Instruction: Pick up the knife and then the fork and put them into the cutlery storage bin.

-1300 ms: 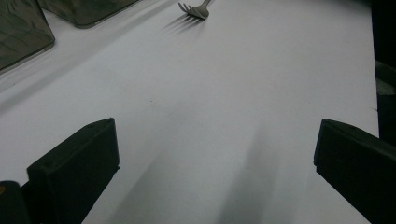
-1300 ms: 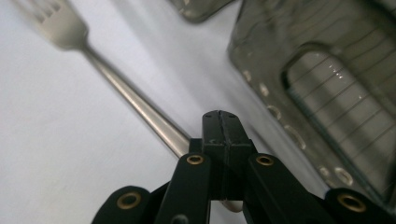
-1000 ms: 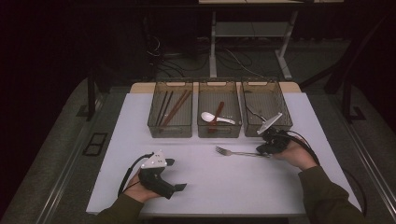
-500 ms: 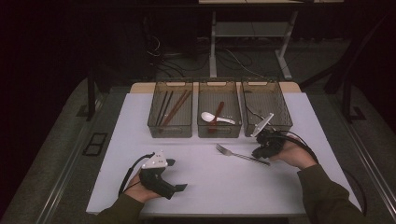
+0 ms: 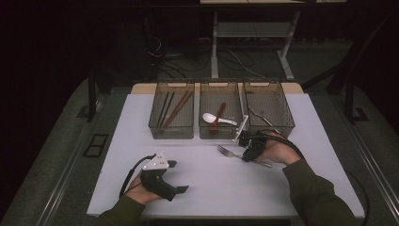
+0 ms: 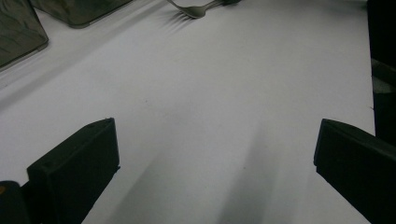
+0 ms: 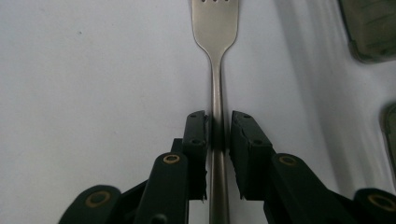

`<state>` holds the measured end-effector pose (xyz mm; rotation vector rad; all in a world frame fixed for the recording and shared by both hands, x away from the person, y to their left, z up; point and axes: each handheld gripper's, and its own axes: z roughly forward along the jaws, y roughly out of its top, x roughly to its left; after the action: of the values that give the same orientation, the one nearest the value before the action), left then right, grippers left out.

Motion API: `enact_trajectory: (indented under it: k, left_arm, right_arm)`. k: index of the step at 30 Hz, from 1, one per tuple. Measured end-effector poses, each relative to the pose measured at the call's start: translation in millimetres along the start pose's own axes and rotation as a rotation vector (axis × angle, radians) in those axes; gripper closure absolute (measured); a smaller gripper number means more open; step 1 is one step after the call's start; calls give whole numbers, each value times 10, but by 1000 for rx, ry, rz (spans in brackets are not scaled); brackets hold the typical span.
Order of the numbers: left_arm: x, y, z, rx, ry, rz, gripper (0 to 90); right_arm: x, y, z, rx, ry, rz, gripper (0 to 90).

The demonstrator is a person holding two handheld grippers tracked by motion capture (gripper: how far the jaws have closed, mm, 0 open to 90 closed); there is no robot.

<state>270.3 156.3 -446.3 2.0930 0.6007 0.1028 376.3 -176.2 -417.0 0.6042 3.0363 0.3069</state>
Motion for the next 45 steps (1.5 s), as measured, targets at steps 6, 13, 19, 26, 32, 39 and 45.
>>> enact_trajectory:
  k: [6, 13, 19, 26, 32, 39, 45]
  left_arm:
    - [0, 0, 3, 2, -2, 1, 0]
    - [-1, 1, 4, 3, -1, 1, 0]
    - [0, 0, -1, 1, -1, 3, 0]
    - [-1, -1, 5, 2, -1, 1, 0]
    - [0, -1, 2, 3, -1, 4, 0]
    - [0, -1, -1, 1, -3, 5, 0]
    - [-4, -1, 1, 2, -4, 6, 0]
  right_arm:
    - [13, 74, 33, 53, -15, -27, 782]
    - [17, 102, 37, 74, -21, -45, 833]
    - [5, 80, 29, 56, -11, -39, 841]
    - [-53, -62, -104, -62, 9, 15, 842]
    - [-115, -213, -205, -160, 13, 40, 842]
    - [-202, -352, -320, -290, 26, 103, 842]
    - [-263, -449, -436, -410, 36, 133, 842]
